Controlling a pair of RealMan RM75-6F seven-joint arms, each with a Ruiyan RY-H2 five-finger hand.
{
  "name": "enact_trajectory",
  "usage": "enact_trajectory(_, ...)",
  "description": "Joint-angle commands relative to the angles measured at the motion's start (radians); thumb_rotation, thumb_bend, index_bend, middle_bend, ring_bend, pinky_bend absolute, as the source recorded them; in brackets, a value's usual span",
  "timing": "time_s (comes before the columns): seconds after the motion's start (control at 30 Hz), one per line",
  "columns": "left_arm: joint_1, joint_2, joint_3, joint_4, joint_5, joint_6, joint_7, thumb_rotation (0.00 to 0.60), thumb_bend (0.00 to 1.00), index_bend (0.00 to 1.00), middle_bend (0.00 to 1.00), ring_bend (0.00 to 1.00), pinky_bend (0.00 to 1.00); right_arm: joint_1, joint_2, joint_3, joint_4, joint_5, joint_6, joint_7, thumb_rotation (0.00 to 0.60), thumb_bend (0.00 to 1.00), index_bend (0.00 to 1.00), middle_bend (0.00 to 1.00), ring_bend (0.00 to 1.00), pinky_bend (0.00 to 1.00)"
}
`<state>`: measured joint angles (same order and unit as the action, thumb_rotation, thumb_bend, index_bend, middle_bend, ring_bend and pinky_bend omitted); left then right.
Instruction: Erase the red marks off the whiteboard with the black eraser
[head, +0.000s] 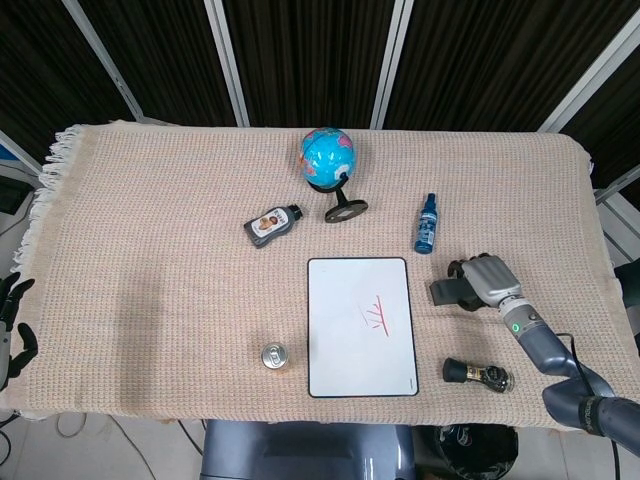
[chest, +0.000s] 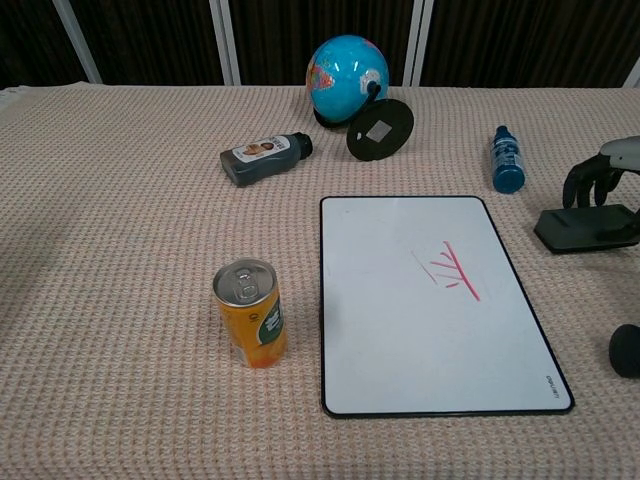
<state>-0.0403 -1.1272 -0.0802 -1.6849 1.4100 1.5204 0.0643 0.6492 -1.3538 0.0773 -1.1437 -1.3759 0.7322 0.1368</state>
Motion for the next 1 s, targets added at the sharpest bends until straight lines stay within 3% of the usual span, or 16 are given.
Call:
enact_trajectory(0.03, 0.000, 0.000, 0.000, -0.001, -0.001, -0.001, 0.001, 0.600, 0.75, 0.13, 0.05, 0.00, 0.00, 0.003, -0.002, 0.000, 0.002, 0.003, -0.001, -0.006, 0.600, 0.35, 0.42, 0.42, 0.38, 0.28)
enact_trajectory(0.33, 0.000, 0.001, -0.002, -0.002, -0.006, -0.001, 0.001, 0.600, 0.75, 0.14, 0.04, 0.00, 0.00, 0.011, -0.008, -0.004, 0.006, 0.015, -0.014, -0.023, 0.600, 0.37, 0.45, 0.44, 0.40, 0.29)
enact_trajectory(0.67, 0.000, 0.001, -0.002, -0.003, -0.006, -0.001, -0.001, 0.600, 0.75, 0.14, 0.04, 0.00, 0.00, 0.010, 0.006, 0.003, -0.021, 0.023, 0.007, -0.033, 0.600, 0.45, 0.48, 0.54, 0.50, 0.36)
enact_trajectory(1.0, 0.001, 0.001, -0.001, -0.005, -0.005, -0.001, -0.003, 0.600, 0.74, 0.14, 0.04, 0.00, 0.00, 0.014, 0.040, 0.021, -0.068, 0.003, 0.051, -0.006, 0.600, 0.44, 0.48, 0.53, 0.50, 0.36)
